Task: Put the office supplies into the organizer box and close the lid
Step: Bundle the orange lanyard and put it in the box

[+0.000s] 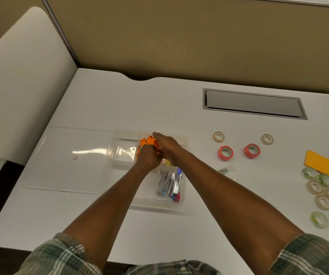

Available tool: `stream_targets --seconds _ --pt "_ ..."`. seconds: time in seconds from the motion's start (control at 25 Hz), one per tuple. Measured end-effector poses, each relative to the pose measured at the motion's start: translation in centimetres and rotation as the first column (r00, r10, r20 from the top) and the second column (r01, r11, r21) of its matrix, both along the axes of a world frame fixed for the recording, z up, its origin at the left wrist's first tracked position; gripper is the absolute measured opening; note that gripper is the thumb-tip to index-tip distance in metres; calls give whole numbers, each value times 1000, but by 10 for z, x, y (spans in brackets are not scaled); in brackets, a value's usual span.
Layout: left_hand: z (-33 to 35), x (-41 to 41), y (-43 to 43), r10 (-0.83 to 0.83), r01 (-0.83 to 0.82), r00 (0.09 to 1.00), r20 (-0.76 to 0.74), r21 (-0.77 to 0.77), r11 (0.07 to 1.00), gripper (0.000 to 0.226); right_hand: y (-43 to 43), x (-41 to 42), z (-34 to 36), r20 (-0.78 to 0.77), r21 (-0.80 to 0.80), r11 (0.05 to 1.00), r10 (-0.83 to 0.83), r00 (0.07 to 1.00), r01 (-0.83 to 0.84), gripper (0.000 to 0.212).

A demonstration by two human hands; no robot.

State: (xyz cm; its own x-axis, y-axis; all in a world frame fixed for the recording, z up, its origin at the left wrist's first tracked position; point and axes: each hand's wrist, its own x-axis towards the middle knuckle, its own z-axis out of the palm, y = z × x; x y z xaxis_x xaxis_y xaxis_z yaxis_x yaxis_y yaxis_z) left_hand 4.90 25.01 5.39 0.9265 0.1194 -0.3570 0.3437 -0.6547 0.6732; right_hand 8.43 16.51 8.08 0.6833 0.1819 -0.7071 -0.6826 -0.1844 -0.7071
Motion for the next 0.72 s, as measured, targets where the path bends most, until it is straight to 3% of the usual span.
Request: stream_targets --seconds 0.12,0.32,0.4,0.52,0.6,0.72 --pt "-7 -1 -6 -70 72 994 -81 19 997 21 -6 0 3 43 -61 997 41 998 -38 61" --pt "-14 2 -15 -194 201 977 -93 66 977 18 -29 -4 5 54 -72 995 76 996 -72 67" --pt "-15 3 -19 -167 172 985 -39 176 969 15 -41 -4 6 75 -1 1000 22 997 -22 60" --pt "-12 3 -27 -43 26 999 32 413 910 37 -66 -6 8 161 3 999 -42 986 42 49" --pt "-6 4 -37 -37 -37 988 150 464 885 41 -87 -9 6 208 -13 995 -92 974 96 41" --pt "7 5 -65 -131 -5 952 276 444 896 39 -128 -17 2 267 -44 983 -159 951 177 33"
